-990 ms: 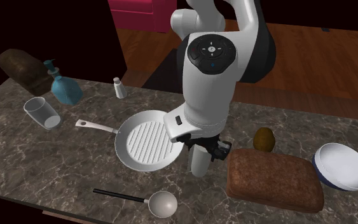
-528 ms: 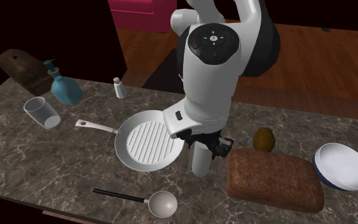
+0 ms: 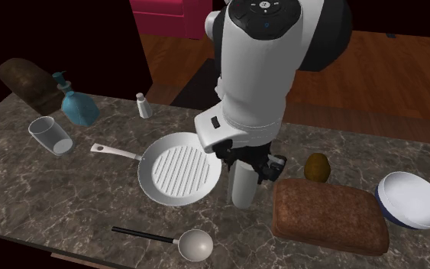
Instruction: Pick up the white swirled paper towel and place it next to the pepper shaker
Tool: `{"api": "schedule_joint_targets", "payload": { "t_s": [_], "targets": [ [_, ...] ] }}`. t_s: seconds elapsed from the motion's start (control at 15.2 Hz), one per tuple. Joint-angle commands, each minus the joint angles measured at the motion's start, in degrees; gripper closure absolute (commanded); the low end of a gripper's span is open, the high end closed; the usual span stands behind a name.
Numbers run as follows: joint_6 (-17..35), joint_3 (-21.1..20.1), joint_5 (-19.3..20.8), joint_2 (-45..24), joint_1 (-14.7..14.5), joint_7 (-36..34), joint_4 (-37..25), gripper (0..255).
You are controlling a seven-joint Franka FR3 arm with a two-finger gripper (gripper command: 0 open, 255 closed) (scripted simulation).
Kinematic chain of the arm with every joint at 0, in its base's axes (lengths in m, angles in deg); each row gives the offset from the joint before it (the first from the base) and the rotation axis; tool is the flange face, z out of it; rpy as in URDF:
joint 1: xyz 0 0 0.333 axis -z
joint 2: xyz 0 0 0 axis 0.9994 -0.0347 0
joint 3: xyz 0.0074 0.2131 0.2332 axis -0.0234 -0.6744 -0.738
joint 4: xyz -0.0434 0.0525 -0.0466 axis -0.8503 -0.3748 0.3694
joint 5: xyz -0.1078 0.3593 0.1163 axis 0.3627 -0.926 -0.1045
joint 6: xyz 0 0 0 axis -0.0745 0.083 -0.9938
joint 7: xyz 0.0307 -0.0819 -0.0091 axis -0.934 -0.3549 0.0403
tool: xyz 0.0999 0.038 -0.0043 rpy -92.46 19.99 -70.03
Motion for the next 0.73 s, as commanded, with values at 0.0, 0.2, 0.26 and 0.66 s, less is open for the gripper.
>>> {"api": "schedule_joint_targets", "payload": {
  "t_s": [0.0, 0.2, 0.26, 0.66],
  "targets": [
    [-1.4, 0.0, -0.1, 0.4, 0.1, 0.1, -1.0, 255],
    [-3.7, 0.0, -0.2, 0.8, 0.1, 0.0, -2.9, 255],
    [-4.4, 0.0, -0.2, 0.8, 0.1, 0.0, -3.6, 255],
    [-8.9, 0.0, -0.2, 1.1, 0.0, -0.2, -7.9, 255]
  ]
}}
